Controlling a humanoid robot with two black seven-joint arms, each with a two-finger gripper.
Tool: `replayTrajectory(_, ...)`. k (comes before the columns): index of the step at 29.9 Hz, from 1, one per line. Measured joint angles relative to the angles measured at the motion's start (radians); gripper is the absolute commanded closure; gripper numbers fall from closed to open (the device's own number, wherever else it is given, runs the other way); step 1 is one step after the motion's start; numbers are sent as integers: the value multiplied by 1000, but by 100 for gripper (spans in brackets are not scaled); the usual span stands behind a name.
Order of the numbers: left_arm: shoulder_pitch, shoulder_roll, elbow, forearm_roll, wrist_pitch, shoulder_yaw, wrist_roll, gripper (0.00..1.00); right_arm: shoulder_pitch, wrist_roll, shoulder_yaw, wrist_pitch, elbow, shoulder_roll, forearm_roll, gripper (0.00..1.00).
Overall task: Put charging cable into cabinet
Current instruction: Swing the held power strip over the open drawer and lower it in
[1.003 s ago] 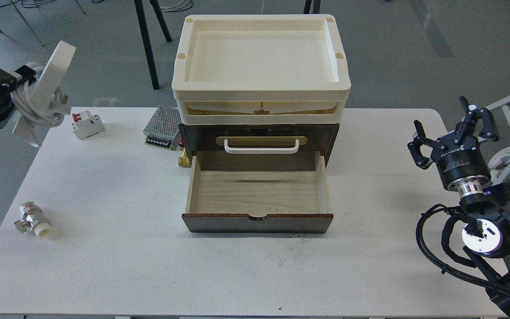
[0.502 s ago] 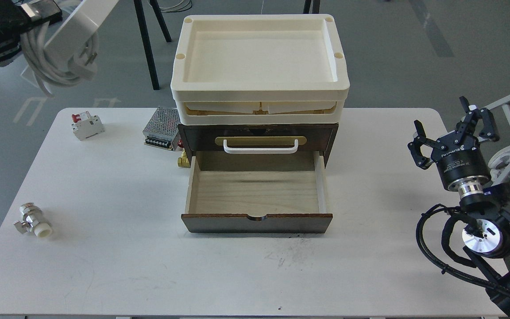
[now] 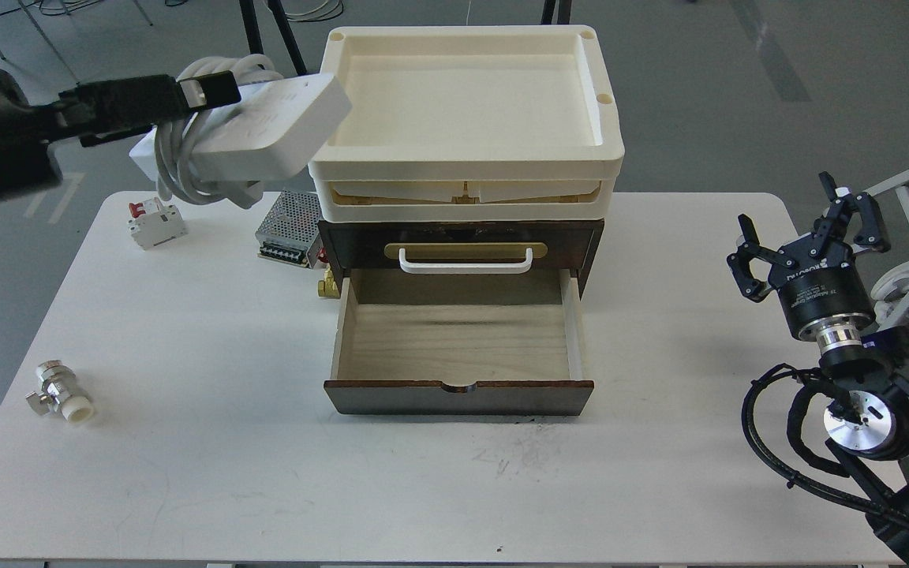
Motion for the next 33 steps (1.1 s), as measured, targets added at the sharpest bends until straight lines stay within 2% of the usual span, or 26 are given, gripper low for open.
replayTrajectory(5, 9, -117, 0, 132, 0, 29, 0, 91, 0, 0, 0, 0, 0, 0, 0, 1)
replayTrajectory(14, 5, -264, 11, 291, 0, 167, 0, 91, 2, 0, 0, 0, -2, -1, 0, 1)
replayTrajectory(26, 16, -435, 152, 380, 0, 186, 0, 90, 2, 0, 0, 0, -2, -1, 0, 1)
replayTrajectory(33, 16, -538, 214, 421, 0, 245, 0, 90, 2, 0, 0, 0, -2, -2, 0, 1)
